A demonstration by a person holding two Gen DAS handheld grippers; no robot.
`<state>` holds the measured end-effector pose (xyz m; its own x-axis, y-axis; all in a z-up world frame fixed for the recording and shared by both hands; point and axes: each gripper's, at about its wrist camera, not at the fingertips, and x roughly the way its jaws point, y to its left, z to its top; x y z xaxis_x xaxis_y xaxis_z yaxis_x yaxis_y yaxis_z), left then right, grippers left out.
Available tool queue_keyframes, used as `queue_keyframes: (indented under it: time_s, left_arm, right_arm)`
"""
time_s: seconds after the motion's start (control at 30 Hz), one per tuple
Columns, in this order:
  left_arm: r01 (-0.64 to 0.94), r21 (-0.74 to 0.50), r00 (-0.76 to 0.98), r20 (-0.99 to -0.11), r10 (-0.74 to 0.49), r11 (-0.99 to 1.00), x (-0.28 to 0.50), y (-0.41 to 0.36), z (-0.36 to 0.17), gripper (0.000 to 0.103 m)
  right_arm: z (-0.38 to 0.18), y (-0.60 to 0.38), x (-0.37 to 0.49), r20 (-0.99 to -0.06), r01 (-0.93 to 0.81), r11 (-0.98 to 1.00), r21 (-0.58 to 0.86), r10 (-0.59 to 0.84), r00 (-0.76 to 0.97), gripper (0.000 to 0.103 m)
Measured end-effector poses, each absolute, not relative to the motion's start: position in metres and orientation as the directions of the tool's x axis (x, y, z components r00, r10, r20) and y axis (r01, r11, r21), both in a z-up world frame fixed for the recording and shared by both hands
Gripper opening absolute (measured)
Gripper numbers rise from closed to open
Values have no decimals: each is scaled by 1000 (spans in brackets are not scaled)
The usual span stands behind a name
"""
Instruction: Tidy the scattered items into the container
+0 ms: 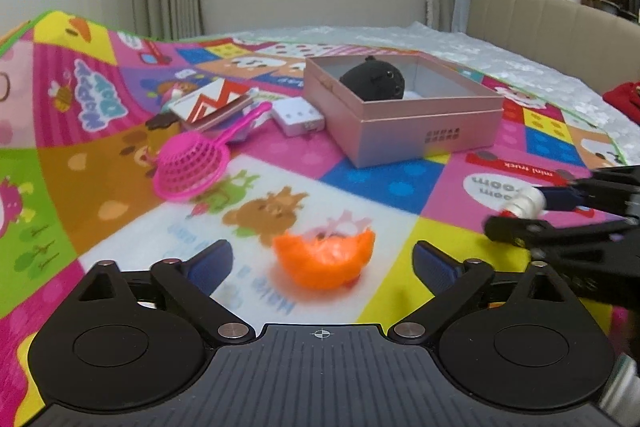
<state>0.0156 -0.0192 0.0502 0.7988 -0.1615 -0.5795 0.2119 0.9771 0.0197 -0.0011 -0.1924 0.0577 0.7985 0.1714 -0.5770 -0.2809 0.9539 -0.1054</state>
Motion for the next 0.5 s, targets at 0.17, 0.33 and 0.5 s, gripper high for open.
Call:
queue_keyframes:
  time_s: [0.17, 0.33, 0.5]
  left_arm:
    - [199, 41, 797, -588, -137, 979, 23, -30, 44, 79]
    - [190, 53, 799, -589, -123, 980, 25, -31, 42, 77]
    - [186, 63, 794, -597, -113, 980, 26, -30, 39, 65]
  right_arm:
    - [59, -199, -13, -574, -272, 955, -117, 159, 804, 43]
    - [58, -201, -16, -569, -276, 955, -109, 167, 805, 43]
    - [58, -199, -17, -568, -286, 953, -101, 181, 803, 43]
